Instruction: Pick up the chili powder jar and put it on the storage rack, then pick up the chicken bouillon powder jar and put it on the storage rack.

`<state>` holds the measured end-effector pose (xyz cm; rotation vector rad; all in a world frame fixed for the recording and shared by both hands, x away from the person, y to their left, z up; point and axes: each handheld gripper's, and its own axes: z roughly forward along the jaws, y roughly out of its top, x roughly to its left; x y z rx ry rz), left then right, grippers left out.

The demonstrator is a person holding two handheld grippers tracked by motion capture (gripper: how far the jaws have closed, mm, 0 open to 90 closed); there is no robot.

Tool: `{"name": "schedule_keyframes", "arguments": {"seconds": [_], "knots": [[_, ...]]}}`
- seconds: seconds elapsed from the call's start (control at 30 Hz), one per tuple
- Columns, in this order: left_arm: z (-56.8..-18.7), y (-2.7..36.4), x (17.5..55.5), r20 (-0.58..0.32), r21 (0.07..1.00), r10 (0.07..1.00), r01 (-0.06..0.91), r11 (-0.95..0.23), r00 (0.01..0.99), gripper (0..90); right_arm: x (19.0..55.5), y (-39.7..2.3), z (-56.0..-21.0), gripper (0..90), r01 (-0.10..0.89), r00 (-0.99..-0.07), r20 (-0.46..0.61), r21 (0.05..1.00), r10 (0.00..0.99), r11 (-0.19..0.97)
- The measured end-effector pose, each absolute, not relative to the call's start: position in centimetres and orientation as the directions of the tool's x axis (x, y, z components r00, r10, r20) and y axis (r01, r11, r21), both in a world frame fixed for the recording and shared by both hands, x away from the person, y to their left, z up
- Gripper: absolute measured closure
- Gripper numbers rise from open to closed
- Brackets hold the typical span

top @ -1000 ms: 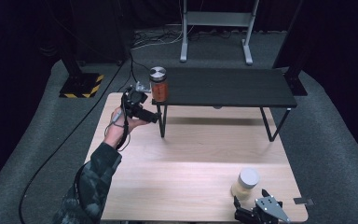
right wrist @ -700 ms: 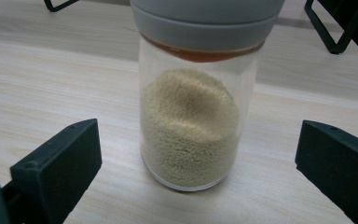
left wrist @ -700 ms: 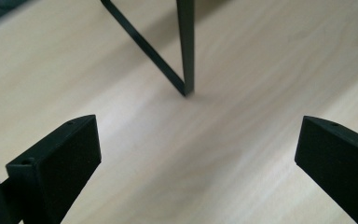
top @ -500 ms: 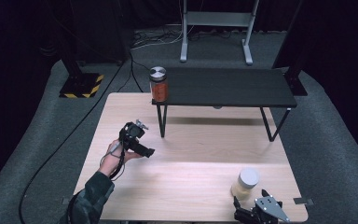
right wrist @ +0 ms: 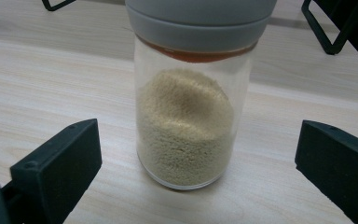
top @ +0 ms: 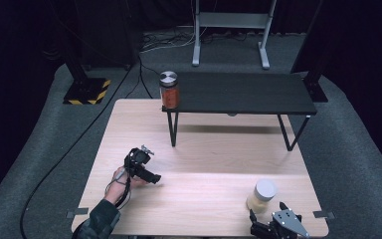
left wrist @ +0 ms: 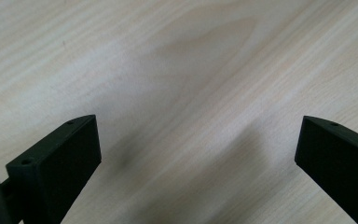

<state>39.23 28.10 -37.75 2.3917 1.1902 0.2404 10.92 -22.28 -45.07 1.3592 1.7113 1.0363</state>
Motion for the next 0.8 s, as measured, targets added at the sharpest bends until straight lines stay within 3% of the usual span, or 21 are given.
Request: {"name": "schedule_keyframes", "arguments": {"seconds": [0.8], "knots": [[-40.2, 28.6, 35.8, -0.002, 0.553, 0.821, 0.685, -0.475, 0.571, 0.0, 10.7, -22.2, -44.9, 0.0, 0.406, -0.193, -0.057, 0.904, 0.980, 0.133]]}}
